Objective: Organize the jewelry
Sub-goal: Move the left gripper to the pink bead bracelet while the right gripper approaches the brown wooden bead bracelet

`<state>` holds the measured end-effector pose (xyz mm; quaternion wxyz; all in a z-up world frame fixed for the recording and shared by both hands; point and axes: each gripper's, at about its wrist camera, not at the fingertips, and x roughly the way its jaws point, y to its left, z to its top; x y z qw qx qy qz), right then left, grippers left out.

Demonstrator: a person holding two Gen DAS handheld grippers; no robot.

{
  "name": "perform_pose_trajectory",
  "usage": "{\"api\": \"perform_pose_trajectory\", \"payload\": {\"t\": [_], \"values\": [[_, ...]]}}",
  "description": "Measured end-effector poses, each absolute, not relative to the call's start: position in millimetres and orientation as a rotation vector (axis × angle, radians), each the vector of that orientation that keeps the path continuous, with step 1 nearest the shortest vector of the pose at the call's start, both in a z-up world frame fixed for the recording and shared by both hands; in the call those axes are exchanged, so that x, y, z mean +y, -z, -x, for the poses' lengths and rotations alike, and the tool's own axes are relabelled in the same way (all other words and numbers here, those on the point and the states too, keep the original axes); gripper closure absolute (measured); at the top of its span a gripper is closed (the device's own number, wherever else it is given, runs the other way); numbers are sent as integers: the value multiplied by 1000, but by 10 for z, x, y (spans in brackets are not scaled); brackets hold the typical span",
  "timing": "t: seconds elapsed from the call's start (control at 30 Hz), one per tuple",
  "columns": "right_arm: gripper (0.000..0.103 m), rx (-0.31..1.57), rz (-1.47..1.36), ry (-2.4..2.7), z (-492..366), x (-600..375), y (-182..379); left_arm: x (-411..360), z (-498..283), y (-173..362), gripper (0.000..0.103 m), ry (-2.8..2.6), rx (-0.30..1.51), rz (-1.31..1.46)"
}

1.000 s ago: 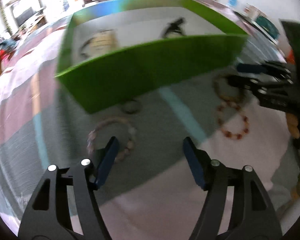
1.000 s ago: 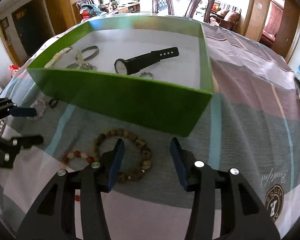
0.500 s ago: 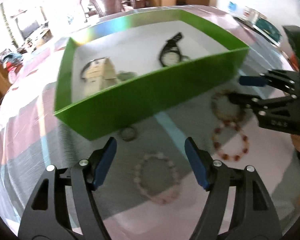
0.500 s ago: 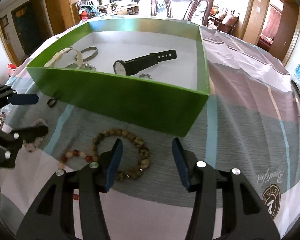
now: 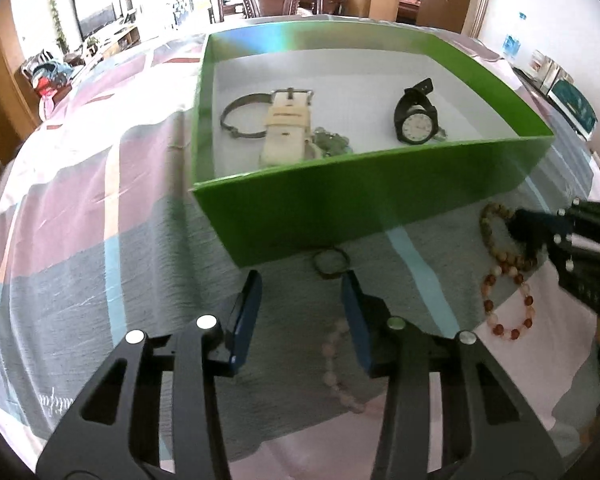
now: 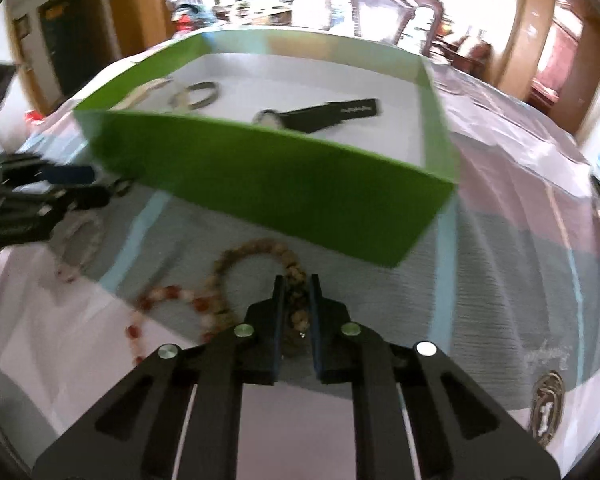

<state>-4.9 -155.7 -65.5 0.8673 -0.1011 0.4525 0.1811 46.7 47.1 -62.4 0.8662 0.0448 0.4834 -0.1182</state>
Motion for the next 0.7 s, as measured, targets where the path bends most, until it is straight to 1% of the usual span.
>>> {"api": "perform_pose_trajectory", "payload": {"t": [0.07,0.17,0.23,0.4,0.47,0.53,0.7], "values": [[90,943,218,-377,57,-1551,652,464,-463,620,53,272,1014,-92],[88,956,182,-368,14,-1620,646,436,-417,613,52,310,1014,-111],[84,957,170,-355,-5,-1648,643,414,-380,615,52,332,1014,-123],[82,958,164,-343,-27,-1662,645,339,-314,620,52,374,1014,-153],[75,954,168,-333,-28,-1670,645,315,-294,624,52,394,1016,-158],[72,953,168,-328,-37,-1669,652,304,-287,628,52,395,1013,-163],[70,952,169,-328,-35,-1675,657,337,-300,630,51,386,1019,-151]]}}
